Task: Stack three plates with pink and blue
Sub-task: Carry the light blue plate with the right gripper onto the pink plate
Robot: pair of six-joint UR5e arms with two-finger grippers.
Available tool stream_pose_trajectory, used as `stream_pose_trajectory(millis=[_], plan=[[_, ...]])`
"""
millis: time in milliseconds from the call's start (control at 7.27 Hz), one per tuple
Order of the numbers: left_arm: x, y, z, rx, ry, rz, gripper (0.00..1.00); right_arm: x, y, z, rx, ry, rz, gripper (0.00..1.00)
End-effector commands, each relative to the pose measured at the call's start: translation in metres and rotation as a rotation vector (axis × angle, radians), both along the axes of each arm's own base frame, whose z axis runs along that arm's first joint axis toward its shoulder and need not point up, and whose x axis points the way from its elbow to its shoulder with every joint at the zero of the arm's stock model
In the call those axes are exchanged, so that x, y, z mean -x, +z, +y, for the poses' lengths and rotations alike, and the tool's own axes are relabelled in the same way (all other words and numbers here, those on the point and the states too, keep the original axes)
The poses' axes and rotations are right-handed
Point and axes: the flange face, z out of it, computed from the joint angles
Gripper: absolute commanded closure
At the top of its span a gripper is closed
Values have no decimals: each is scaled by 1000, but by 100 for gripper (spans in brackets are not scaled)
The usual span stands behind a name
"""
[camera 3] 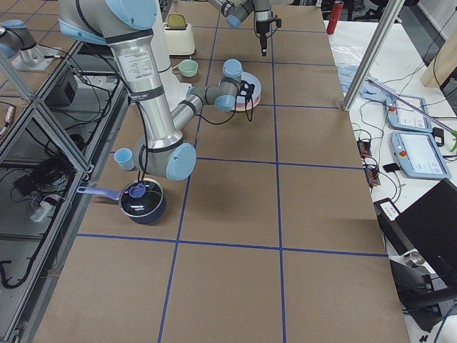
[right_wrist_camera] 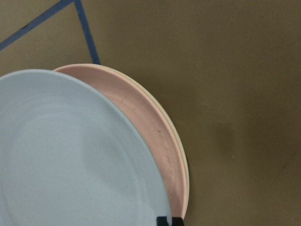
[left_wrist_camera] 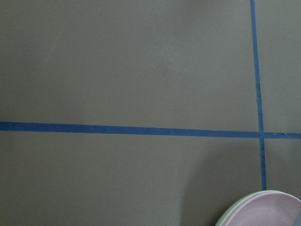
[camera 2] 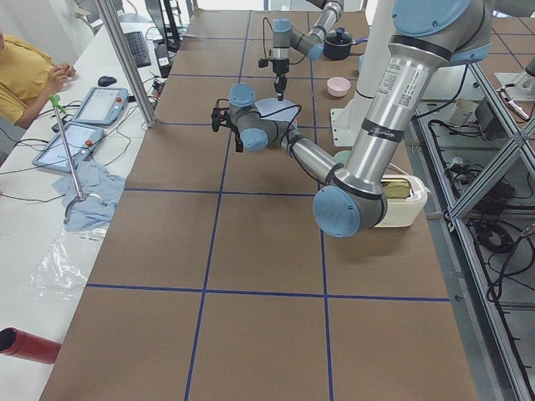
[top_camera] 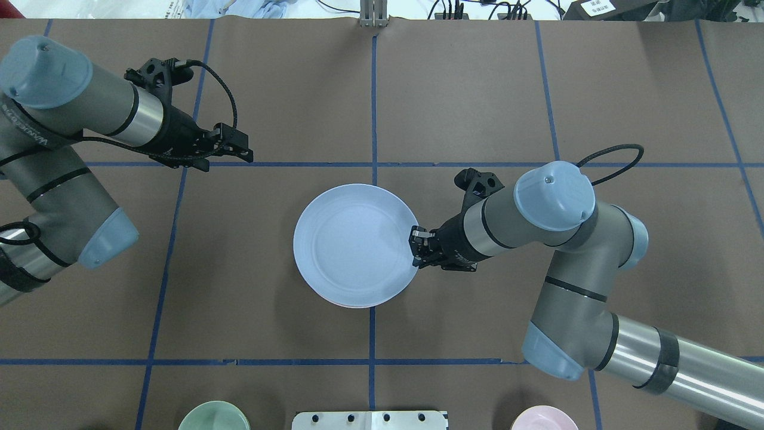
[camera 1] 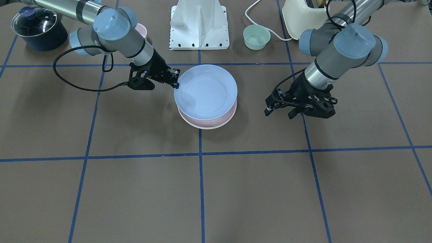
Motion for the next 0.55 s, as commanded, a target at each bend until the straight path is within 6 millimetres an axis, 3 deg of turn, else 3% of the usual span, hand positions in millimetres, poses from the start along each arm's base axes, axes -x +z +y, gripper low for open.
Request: stream_pose_trajectory(millis=[0, 413], plan=[[-1, -1, -2, 1, 2, 2, 1, 6, -3, 6, 1, 5, -1, 100], [-2, 0, -1, 3, 3, 2, 1, -6, 1, -6, 13, 13, 1, 100]])
